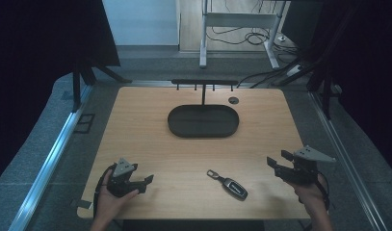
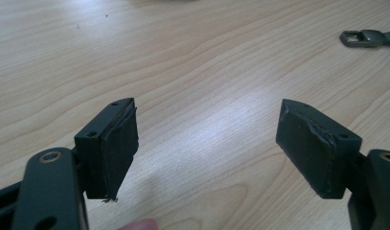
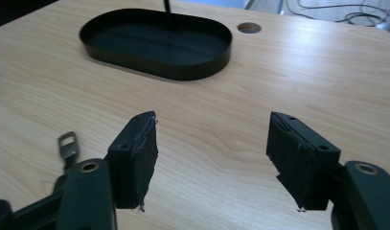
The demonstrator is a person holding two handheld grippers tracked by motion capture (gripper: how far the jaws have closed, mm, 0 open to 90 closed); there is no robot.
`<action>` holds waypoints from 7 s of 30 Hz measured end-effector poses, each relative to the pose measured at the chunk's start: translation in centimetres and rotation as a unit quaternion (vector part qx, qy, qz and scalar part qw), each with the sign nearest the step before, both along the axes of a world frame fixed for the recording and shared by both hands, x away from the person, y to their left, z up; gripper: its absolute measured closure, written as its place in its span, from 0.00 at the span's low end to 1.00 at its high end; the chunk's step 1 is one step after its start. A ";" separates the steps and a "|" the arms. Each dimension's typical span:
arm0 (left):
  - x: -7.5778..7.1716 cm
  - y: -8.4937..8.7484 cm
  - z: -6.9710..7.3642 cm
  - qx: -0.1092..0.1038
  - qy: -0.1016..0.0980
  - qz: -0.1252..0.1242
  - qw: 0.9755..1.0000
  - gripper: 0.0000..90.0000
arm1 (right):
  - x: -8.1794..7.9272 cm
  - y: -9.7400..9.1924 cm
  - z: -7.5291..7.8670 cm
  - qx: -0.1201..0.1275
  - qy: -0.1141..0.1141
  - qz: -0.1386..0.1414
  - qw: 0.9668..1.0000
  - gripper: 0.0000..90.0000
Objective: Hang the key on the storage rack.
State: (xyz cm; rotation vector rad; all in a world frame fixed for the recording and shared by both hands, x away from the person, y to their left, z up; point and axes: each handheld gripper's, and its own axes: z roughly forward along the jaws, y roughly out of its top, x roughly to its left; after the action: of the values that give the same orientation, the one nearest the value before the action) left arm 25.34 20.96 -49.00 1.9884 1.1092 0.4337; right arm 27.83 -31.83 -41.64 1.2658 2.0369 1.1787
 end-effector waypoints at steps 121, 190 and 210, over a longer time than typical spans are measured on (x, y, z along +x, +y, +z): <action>-0.4 0.3 0.0 0.000 -0.013 -0.011 1.000 0.26 | 5.7 19.8 -6.0 -0.309 0.304 0.214 0.875 0.89; -0.2 0.3 -0.4 0.003 -0.003 -0.009 1.000 0.26 | 4.9 12.9 4.3 -0.183 0.172 0.172 0.953 0.90; -0.2 0.4 -0.3 0.003 -0.004 -0.009 1.000 0.26 | 5.8 12.1 4.9 -0.174 0.154 0.145 0.962 0.90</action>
State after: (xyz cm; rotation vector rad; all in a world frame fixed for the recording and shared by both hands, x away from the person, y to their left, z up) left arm 25.15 21.34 -49.34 1.9984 1.0865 0.4346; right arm 33.62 -19.78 -36.75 1.0494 2.5908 0.7170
